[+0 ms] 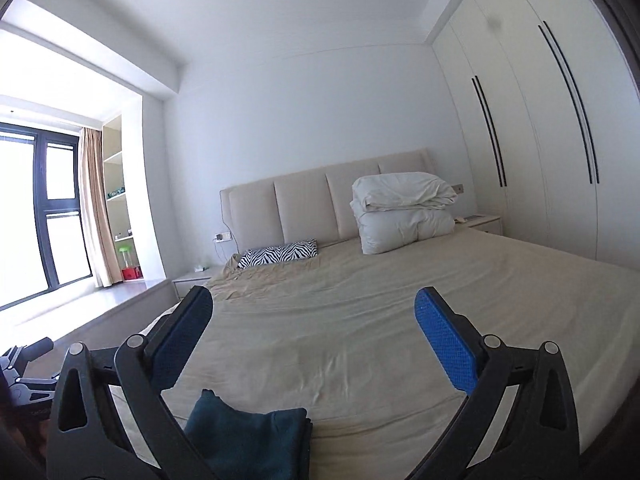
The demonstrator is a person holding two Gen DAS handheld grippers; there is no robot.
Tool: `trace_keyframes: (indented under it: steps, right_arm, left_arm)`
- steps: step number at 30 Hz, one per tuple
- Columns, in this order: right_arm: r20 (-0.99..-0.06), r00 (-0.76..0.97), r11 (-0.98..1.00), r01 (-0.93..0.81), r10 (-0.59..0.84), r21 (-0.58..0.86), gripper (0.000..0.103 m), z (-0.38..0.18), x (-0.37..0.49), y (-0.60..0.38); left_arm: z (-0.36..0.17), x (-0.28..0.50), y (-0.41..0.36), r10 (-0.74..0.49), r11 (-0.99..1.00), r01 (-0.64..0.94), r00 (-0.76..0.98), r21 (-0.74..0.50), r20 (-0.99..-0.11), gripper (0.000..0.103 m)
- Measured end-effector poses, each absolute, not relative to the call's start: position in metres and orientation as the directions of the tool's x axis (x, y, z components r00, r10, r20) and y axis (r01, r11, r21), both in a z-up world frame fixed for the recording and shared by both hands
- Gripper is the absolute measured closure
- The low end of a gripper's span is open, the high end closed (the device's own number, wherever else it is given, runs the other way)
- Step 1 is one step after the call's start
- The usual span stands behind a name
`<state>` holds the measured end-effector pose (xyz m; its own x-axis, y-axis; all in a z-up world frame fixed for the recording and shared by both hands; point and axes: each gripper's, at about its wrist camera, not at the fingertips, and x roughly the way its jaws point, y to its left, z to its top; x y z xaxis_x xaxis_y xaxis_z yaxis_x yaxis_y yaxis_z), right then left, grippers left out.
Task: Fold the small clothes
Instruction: 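Release the sweater and lift both grippers away from it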
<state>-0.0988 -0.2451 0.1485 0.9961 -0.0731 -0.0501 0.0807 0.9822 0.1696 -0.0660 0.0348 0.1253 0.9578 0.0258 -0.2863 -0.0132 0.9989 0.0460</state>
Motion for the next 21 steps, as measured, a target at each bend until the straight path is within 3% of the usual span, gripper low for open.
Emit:
trace_keyframes:
  steps: [5,11,21]
  right_arm:
    - [-0.120,0.992,0.991,0.042,-0.026,0.131,0.000,0.133,-0.099,-0.233]
    - [-0.441,0.897,0.988,0.083,-0.017,0.131,0.000,0.079,-0.060,-0.225]
    - [-0.680,0.733,0.995,0.082,-0.020,0.059,0.000,0.006,-0.035,-0.188]
  left_arm:
    - [0.087,-0.049,0.023,0.113,0.992,-0.076,0.878,0.096,-0.465,0.000]
    - [0.030,-0.036,0.019,0.058,0.998,-0.037,0.740,0.046,-0.670,0.000]
    - [-0.022,-0.037,0.012,0.036,0.999,-0.047,0.620,0.009,-0.784,0.000]
